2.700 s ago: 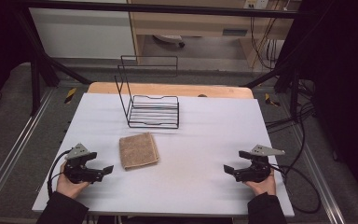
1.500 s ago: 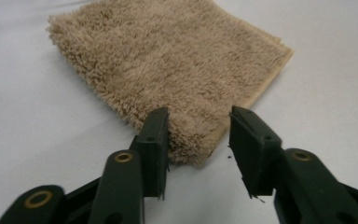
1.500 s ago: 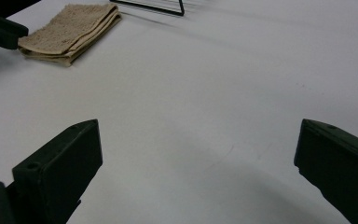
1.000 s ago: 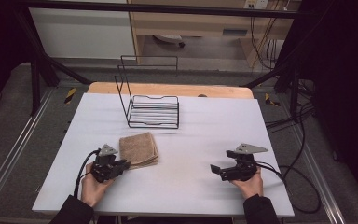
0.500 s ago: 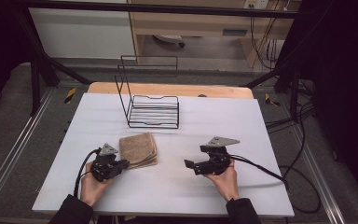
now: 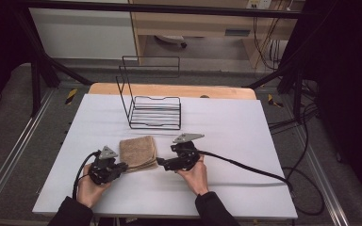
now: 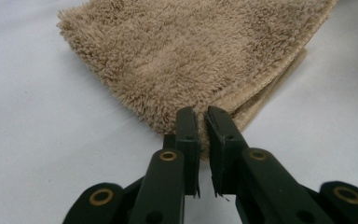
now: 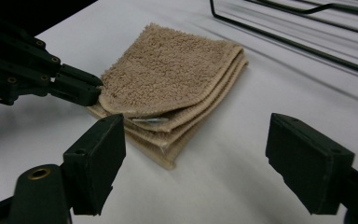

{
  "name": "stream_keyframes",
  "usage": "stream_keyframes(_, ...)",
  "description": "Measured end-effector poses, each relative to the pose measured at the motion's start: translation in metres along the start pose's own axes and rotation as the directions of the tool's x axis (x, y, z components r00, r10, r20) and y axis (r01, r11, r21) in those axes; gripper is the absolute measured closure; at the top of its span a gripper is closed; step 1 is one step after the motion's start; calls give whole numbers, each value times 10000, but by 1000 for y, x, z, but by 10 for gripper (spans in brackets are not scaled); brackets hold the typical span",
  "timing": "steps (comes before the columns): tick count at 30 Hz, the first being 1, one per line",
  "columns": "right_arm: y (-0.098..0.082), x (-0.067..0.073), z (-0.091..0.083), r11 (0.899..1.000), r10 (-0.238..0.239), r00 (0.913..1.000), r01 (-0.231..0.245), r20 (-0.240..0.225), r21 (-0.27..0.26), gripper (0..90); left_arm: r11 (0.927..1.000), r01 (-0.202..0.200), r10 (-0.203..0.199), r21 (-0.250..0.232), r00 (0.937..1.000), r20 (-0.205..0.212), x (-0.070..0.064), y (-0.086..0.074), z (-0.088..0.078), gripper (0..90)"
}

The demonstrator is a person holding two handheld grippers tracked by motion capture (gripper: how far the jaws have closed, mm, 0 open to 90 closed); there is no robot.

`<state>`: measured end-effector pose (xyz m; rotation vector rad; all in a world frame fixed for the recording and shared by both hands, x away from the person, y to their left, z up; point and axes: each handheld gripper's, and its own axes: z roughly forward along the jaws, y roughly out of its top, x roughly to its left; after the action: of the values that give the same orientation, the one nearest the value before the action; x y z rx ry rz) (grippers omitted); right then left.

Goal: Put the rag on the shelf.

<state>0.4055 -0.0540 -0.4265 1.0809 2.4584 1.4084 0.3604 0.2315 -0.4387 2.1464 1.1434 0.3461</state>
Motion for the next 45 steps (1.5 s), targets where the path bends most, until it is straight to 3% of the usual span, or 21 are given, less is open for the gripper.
stream_keyframes(1, 2, 4, 10, 9998, 14, 10000, -13, -41, 178, 263, 10000, 13, -13, -21, 10000, 10, 0, 0, 0, 828)
stream_keyframes(6, 4, 7, 28, 9993, 264, 9996, -264, -17, 282, 318, 10000, -92, 92, -17, 9999, -43, -1, -2, 1, 820)
stream_keyframes(12, 9, 9, 36, 9987, 433, 9990, -435, 84, 272, 330, 9999, -95, 95, -38, 10000, 15, 0, -3, 0, 806)
stream_keyframes(19, 19, 10, 28, 9974, 623, 9980, -621, 45, -360, 310, 9999, -138, 139, -50, 9999, 31, 0, -4, 0, 796)
stream_keyframes(22, 18, 9, 31, 9978, 641, 9979, -639, 119, -181, 310, 9999, -97, 98, -61, 9999, 89, 0, -4, 0, 789)
stream_keyframes(27, 4, 6, 43, 9953, 158, 9977, -220, 657, 939, 372, 9995, 73, -63, -320, 9994, 326, 2, -5, -5, 690)
stream_keyframes(29, -2, 9, 43, 9940, -234, 9973, 158, 691, 1081, 445, 9966, 435, -408, -704, 9984, 397, 7, -5, -10, 593)
stream_keyframes(32, -2, 11, 42, 9940, -220, 9981, 157, 575, 1082, 497, 9881, 1135, -1101, -1034, 9932, 376, 15, -5, -12, 547)
stream_keyframes(36, -2, 12, 42, 9930, -126, 9991, 77, 411, 1175, 575, 9809, 1727, -1693, -891, 9846, 444, 19, -5, -6, 502)
stream_keyframes(40, -5, 12, 44, 9918, -18, 9994, -24, 331, 1281, 618, 9787, 1965, -1936, -601, 9797, 520, 17, -5, 1, 497)
stream_keyframes(45, -7, 14, 46, 9919, 250, 9995, -274, 209, 1243, 701, 9777, 2061, -2031, -397, 9768, 685, 15, -7, 5, 570)
